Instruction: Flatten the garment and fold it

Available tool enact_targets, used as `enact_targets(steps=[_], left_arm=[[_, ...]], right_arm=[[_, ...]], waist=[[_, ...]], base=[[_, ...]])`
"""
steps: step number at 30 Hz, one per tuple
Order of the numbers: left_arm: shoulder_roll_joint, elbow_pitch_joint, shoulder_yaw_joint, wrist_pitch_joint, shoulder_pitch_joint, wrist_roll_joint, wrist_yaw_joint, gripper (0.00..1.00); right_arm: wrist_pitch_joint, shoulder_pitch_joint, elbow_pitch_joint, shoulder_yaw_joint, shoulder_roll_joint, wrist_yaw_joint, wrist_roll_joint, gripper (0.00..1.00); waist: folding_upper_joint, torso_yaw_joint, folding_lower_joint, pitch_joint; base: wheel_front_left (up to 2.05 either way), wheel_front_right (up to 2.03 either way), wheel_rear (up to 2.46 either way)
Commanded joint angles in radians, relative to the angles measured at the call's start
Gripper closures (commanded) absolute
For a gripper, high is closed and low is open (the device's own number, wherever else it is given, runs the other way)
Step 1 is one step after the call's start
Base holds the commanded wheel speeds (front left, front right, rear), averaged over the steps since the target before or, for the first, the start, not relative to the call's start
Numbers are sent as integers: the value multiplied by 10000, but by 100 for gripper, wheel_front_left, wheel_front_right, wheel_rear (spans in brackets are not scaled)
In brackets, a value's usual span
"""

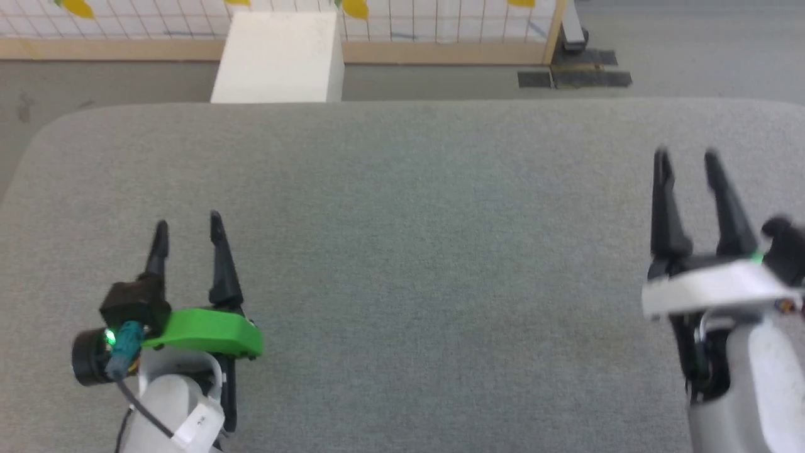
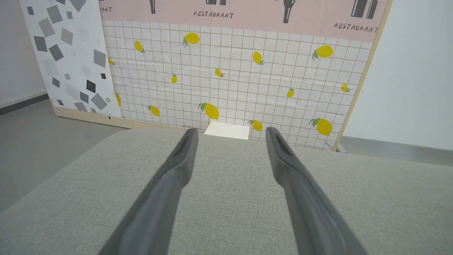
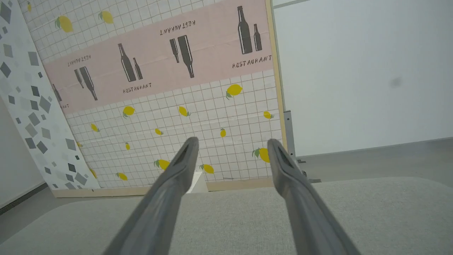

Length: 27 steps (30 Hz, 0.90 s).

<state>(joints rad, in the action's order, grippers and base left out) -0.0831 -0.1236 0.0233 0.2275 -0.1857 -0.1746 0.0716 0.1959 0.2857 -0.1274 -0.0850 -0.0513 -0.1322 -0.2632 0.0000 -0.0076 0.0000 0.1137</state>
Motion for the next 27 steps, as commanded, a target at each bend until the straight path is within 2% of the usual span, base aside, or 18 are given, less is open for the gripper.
enact_targets(steps=[1, 14, 27], left_arm=[[71, -169, -45, -48, -105, -93, -42, 0], [167, -1432, -809, 102, 80, -4, -178, 0], [136, -1646, -1295, 318, 321, 242, -359, 0]], right_arm=[[131, -355, -138, 11, 7, 15, -80, 0], [177, -1862, -514, 515, 9, 15, 373, 0], [-36, -2252, -447, 708, 10, 15, 371, 0]], waist=[[0, 110, 0, -241], [0, 57, 0, -622], [0, 88, 0, -723]], base=[[0, 0, 0], [0, 0, 0], [0, 0, 0]])
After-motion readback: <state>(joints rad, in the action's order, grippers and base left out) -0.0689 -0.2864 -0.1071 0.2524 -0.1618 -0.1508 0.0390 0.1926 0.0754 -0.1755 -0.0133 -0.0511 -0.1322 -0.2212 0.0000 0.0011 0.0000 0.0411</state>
